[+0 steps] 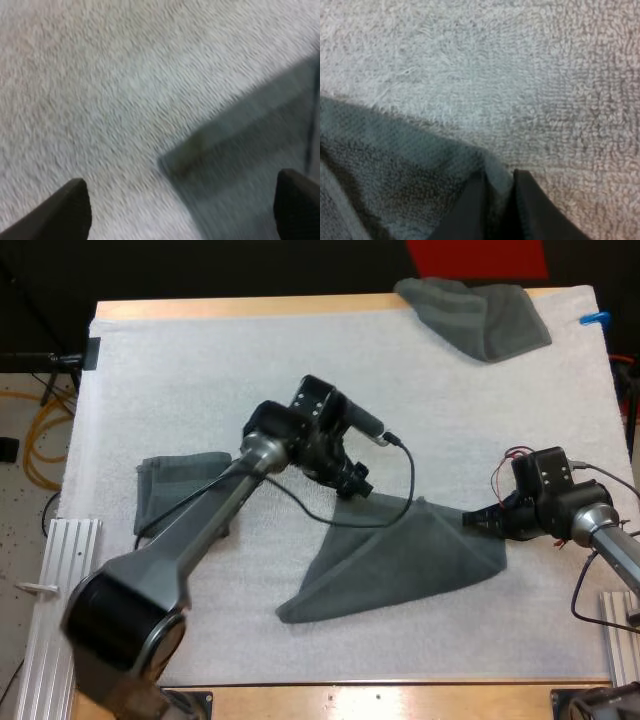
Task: Pick towel from pile fold and stack
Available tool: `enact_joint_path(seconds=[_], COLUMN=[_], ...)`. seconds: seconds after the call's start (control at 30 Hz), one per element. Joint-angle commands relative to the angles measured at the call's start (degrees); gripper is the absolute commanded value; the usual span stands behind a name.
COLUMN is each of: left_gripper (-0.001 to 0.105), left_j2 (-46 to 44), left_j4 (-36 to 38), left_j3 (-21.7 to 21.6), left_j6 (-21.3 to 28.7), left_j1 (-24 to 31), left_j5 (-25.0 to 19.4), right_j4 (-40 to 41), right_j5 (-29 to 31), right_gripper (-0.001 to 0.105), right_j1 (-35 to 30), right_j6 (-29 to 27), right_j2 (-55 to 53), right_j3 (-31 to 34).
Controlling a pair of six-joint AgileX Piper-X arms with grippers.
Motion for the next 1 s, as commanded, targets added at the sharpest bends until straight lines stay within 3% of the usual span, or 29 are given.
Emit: enact_joint_path(seconds=[0.0,0.13,0.37,0.6,0.97], left_gripper=[0.071,0.071,0.069,0.042,0.041], left_j2=[1.05,5.10,10.11,11.33,12.63], left_j4=[0.47,0.48,1.83,2.12,3.21], left_j3=[-1.33,-3.22,-3.67,-3.66,-3.66], left_j6=[0.98,2.80,2.79,2.79,2.79], left_j1=[-0.74,-2.03,-2.53,-2.53,-3.10], left_j5=[-2.12,-5.82,-7.41,-6.98,-3.30], right_j4=[0.26,0.26,0.31,0.31,0.31], right_j5=[-0.34,-0.34,-0.34,-0.34,-0.37], right_gripper=[0.000,0.000,0.000,0.000,0.000], right_j1=[-0.15,-0.15,-0.15,-0.15,-0.15], right_j6=[-0.61,-0.61,-0.61,-0.61,-0.61], right_j2=[-0.54,-0.54,-0.54,-0.54,-0.54], right_j3=[-0.09,-0.09,-0.09,-0.09,-0.09])
